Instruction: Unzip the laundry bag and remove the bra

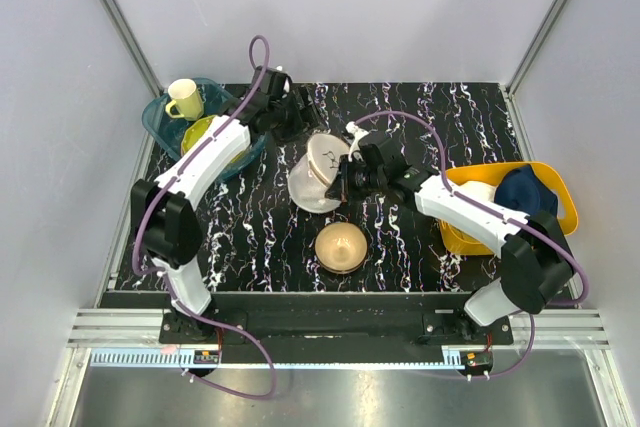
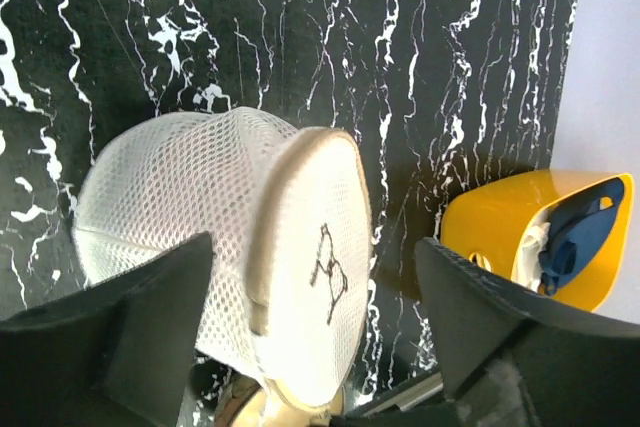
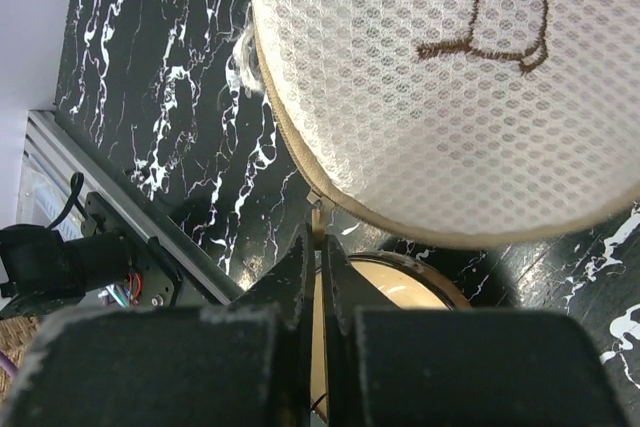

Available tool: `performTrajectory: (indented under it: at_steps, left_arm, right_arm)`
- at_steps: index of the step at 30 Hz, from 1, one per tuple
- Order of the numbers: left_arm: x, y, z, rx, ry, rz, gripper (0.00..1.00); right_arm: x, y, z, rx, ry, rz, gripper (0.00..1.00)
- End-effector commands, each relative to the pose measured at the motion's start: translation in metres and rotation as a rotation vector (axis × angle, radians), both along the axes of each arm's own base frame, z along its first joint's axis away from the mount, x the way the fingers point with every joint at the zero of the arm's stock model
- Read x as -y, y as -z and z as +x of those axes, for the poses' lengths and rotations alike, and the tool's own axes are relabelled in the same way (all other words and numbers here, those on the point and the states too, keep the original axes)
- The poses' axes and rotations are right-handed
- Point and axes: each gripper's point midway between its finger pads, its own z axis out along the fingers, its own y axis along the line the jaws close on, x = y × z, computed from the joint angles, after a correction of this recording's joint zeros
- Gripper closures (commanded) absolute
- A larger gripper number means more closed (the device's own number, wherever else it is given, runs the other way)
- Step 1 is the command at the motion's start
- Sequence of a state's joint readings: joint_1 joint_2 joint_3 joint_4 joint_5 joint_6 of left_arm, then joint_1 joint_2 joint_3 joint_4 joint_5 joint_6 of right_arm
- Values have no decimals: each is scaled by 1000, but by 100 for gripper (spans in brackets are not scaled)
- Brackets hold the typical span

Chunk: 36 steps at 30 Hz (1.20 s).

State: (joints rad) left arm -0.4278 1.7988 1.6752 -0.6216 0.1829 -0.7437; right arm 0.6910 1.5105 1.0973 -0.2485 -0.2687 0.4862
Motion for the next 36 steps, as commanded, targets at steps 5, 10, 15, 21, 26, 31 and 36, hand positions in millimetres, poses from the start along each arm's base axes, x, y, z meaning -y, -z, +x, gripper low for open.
performTrajectory:
  at_steps: [5,10,15,21,26,31,36]
  left_arm:
    - [-16,-47,-41,103,-18,-85,10]
    - [-8,-32,-72,14,-93,-306,12]
    - [-2,-12,-79,-20,-131,-378,13]
    - [15,3,-70,-64,-111,-403,22]
    - [19,17,-70,-89,-120,-388,31]
    - [14,19,-65,-66,-129,-341,66]
    - [-5,8,-57,-4,-110,-243,100]
  right_arm:
    - [-15,-17,20,27,15,48,100]
    - [-19,-14,21,10,8,61,100]
    - [-20,-10,19,-8,-1,64,100]
    - [-17,-11,16,-7,13,69,100]
    - [-13,-11,14,-5,24,66,100]
    - [-9,-9,14,-5,31,57,100]
    - [26,3,32,-6,92,31,100]
